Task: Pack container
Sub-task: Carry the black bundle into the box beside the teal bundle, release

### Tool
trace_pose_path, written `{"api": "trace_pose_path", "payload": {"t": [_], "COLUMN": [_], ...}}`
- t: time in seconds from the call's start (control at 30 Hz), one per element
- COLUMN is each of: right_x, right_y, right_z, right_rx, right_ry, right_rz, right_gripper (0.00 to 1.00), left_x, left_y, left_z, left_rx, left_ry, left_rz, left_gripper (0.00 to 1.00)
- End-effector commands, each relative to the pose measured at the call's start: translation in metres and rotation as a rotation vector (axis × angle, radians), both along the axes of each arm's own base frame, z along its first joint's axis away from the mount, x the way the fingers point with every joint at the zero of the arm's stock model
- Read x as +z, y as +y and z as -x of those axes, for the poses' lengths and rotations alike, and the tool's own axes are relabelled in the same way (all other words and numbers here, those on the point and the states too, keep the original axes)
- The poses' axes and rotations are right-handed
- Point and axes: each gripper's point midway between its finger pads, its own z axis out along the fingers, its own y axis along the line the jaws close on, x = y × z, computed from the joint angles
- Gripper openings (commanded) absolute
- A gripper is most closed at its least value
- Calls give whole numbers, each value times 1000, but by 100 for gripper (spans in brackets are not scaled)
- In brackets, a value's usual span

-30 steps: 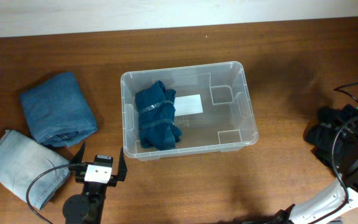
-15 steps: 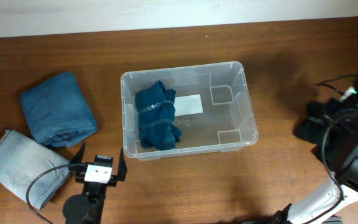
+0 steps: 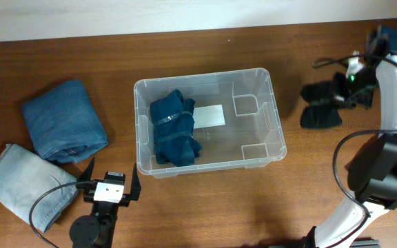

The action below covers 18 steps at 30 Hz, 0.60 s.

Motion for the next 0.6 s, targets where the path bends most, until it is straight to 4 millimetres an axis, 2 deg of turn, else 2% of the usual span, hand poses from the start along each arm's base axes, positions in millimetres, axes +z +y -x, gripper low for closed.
{"api": "trace_pose_path", "payload": {"t": [0.0,0.1,0.2,0.3,0.37,0.57], "right_x": [76,116,141,146,145,144], "right_y": [36,66,104,141,173,231], "right_z": [-17,-19,-15,-12,-8,6], "right_rx": [112,185,276,369,451,602], "right_ry": [-199,-285,-336,-351,-349,-350], "right_rz": [18,19,0,-14,-29,-55], "right_gripper": [4,4,4,4,4,4], "left_x": [-2,-2,-2,-2,-2,-2], "left_y": [0,0,0,0,0,0], "left_z": [0,0,0,0,0,0], "left_rx": [-2,-2,-2,-2,-2,-2], "left_ry": [-3,-3,-3,-3,-3,-3], "left_rz": [-18,-18,-18,-18,-18,-18], "left_gripper": [99,99,99,99,99,99]}}
